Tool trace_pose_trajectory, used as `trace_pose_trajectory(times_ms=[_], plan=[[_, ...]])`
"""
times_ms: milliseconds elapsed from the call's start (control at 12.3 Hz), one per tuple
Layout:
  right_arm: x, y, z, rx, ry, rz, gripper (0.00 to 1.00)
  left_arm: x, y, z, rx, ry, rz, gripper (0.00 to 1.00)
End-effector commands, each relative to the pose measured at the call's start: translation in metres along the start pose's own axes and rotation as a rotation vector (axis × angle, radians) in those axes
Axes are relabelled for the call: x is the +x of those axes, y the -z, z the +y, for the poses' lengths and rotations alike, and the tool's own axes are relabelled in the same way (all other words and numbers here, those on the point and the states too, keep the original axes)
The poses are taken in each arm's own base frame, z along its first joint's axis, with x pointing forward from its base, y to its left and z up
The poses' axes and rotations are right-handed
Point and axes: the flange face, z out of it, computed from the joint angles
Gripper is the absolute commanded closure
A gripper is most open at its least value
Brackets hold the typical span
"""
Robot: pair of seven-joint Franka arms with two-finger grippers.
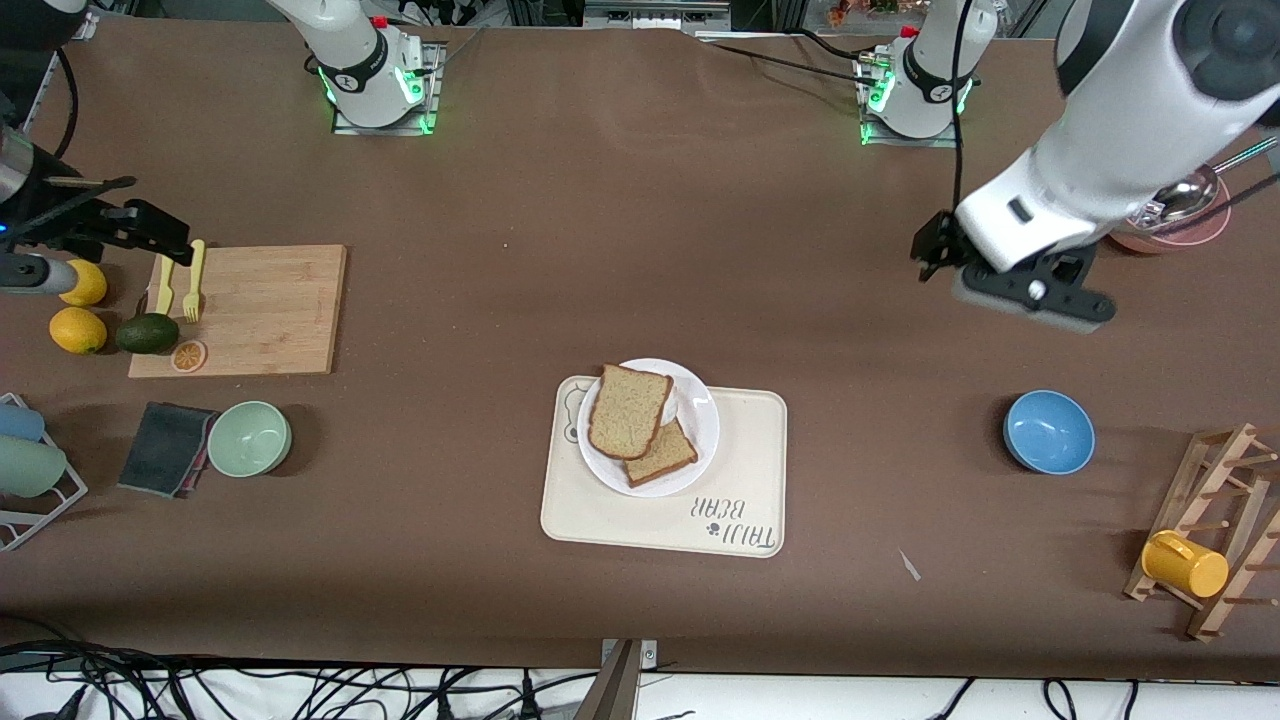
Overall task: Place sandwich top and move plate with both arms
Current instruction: 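Release the plate and raise the left gripper away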
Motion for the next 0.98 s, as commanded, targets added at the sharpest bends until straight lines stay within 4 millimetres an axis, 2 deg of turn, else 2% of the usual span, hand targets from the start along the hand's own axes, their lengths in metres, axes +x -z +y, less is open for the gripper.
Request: trace_pose_trajectory(times_ms=[0, 244, 407, 570, 896], plan=[[-0.005, 0.025, 0.004, 0.011, 0.002, 0.037, 0.0, -0.033, 0.007, -0.045, -0.045, 0.064, 0.001, 0.0], [-0.004, 0.024, -0.004, 0.04, 0.009, 0.036, 0.0, -0.036, 0.006, -0.067, -0.066, 0.043, -0.005, 0.0], [-0.004, 0.024, -0.004, 0.043, 0.01, 0.036, 0.0, -0.036, 0.005, -0.073, 0.014, 0.044, -0.01, 0.0], [-0.004, 0.024, -0.005, 0.043, 0.006, 0.034, 0.0, -0.041, 0.008, -0.088, 0.021, 0.073, -0.005, 0.0], [-0.005, 0.024, -0.004, 0.043, 0.01, 0.034, 0.0, -0.059, 0.006, -0.083, 0.012, 0.101, -0.003, 0.0]])
